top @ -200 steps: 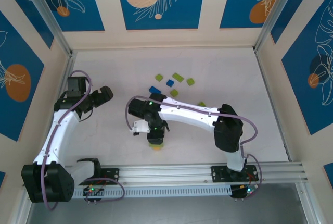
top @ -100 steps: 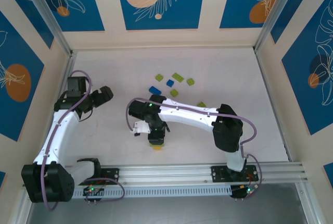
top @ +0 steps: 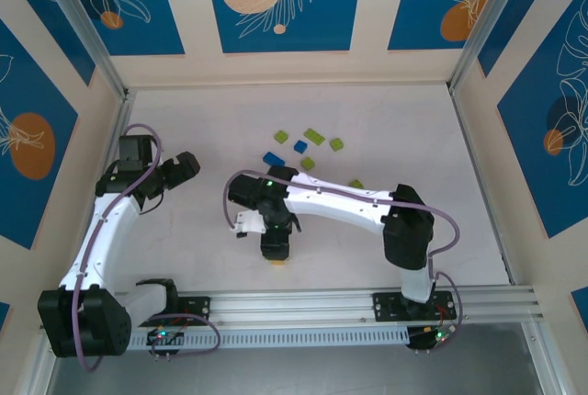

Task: Assemble a carrot with lego

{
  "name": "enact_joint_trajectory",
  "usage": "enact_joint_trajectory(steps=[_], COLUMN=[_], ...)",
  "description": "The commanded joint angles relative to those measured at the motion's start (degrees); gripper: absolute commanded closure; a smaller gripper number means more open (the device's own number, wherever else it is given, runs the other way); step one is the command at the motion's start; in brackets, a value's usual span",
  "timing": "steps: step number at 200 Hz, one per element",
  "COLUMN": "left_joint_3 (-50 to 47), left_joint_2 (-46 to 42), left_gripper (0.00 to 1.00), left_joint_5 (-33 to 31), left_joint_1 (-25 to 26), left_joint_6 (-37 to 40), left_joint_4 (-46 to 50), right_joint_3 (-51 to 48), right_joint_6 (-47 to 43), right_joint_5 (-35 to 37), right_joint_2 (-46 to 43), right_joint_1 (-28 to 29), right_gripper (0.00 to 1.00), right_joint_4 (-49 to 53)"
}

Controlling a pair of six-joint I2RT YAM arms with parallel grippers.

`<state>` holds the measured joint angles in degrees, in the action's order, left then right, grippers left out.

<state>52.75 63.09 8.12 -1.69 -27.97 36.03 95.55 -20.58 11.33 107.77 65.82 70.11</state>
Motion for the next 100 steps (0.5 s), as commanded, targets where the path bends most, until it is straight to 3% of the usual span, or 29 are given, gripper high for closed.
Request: enact_joint_trajectory(steps=[1,36,66,100], left_joint_3=[-0.5,-0.5,-0.5,-0.4], left_joint_2=[-0.5,-0.7,-0.8,-0.4], left_gripper=[0.05,0.05,0.05,0.05], left_joint_5=[0.5,0.6,0.6,1.4], left_joint_1=[-0.3,-0.3,-0.3,-0.3], left_joint_6=[0.8,0.8,0.8,0.7], left_joint_4=[-0.4,-0.4,-0.5,-0.8], right_joint_3=[1.2,-1.4,-9.4,-17.3], right_joint_6=[1.3,6.1,14.6,19.9], right_joint_5=[-1.0,4.0,5.3,4.2], right_joint_2=[-6.8,-15.9,-19.9,-17.0], right_joint_1=[0.2,-4.6,-18.9,-32.4], right_gripper=[0.26,0.24,0.24,0.25], right_joint_4=[0.4,-4.4,-10.6,-16.8])
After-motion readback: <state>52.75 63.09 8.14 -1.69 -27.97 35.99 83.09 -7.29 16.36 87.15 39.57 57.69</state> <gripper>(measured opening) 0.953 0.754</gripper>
